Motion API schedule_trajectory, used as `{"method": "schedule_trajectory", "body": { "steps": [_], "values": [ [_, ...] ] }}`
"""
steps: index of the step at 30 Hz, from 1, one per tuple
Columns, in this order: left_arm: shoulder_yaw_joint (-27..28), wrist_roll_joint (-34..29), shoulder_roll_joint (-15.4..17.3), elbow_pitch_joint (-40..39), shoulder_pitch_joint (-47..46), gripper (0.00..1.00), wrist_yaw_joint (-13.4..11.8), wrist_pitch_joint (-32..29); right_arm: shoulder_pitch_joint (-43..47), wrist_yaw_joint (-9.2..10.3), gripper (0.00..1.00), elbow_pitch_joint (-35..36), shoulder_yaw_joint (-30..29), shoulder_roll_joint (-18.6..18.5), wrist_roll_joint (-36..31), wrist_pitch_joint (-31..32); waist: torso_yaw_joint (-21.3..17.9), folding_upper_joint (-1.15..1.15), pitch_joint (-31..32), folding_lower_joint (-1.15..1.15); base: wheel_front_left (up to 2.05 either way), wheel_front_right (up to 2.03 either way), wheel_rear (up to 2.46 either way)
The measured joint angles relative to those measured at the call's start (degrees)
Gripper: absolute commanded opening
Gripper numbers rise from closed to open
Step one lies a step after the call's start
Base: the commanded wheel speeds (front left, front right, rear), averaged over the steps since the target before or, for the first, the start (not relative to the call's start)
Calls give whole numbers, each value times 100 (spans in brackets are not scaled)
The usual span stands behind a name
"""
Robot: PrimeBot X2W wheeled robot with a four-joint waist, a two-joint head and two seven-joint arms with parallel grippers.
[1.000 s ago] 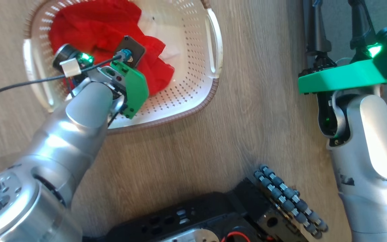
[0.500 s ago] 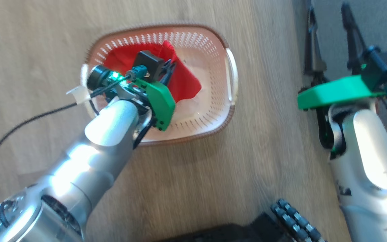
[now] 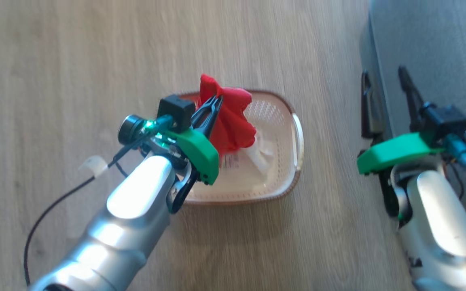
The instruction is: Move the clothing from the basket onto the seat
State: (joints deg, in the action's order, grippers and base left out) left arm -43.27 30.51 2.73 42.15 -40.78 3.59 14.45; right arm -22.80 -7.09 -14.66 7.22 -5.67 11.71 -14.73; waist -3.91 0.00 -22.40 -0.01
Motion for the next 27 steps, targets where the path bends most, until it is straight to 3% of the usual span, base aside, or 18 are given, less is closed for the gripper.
{"method": "schedule_trajectory", "body": {
  "steps": [16,27],
  "values": [
    [1048,-520,-10,-924,847,0,101,0,577,0,100,-315,267,7,119,1,285,0,1233,0,0,0,0],
    [1276,-701,-12,-1541,950,0,179,0,869,0,100,-463,422,27,157,1,350,0,1738,0,0,0,0]
  ]
}}
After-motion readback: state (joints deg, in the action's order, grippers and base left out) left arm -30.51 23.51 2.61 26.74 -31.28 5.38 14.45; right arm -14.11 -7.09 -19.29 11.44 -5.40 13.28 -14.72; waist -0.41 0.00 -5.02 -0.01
